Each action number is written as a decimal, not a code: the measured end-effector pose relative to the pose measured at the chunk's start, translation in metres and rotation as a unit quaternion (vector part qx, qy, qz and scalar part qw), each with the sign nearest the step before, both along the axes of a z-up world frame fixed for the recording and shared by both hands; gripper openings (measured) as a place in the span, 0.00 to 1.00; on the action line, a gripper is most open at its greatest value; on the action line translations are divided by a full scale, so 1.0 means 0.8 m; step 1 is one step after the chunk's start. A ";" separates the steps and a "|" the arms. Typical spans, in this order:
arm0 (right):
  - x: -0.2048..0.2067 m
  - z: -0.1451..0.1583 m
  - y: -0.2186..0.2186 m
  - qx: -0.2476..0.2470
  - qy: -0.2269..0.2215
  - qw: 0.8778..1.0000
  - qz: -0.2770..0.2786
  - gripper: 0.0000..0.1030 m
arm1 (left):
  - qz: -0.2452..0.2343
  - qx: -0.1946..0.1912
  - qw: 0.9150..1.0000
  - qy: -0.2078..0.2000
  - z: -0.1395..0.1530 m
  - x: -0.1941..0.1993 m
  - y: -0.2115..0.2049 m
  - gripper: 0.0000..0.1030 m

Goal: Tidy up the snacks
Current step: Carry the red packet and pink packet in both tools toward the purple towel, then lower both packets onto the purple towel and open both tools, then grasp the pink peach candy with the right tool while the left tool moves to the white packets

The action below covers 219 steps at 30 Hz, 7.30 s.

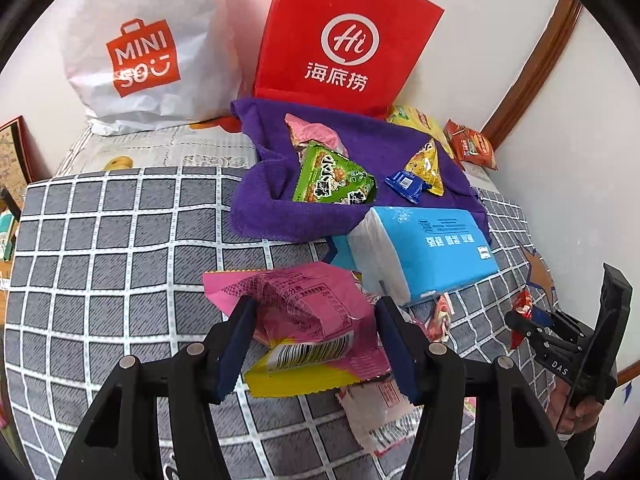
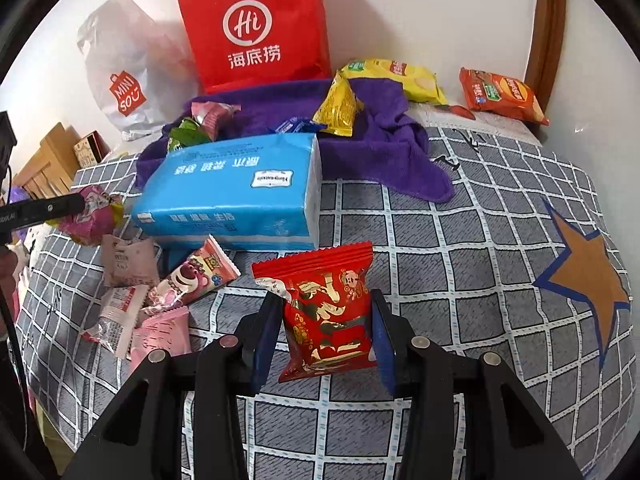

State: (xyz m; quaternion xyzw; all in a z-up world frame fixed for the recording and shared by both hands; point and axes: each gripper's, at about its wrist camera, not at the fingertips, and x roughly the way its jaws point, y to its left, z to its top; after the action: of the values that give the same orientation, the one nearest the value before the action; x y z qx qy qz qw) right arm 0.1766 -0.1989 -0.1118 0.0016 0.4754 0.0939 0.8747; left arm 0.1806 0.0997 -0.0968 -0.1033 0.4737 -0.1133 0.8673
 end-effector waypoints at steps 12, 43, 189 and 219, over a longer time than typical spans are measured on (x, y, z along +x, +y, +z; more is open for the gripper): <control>-0.010 0.024 0.002 0.011 -0.016 1.000 -0.010 0.41 | -0.006 0.001 1.000 -0.020 0.022 -0.034 -0.005 0.57; -0.027 0.078 -0.006 0.030 -0.057 0.997 -0.030 0.41 | -0.038 -0.005 0.998 -0.041 0.053 -0.058 -0.053 0.57; 0.016 0.036 0.053 0.024 0.026 0.999 0.029 0.39 | 0.029 0.003 1.000 -0.012 0.056 0.044 -0.028 0.77; -0.028 -0.037 0.107 -0.021 0.041 0.992 0.115 0.35 | 0.012 0.027 0.998 0.047 -0.010 -0.044 -0.019 0.77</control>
State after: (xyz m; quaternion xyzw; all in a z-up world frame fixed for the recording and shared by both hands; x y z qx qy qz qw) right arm 0.1544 -0.1136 -0.1414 -0.0674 0.5101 0.1840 0.8375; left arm 0.1456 0.0847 -0.1052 -0.0905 0.5158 -0.0845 0.8477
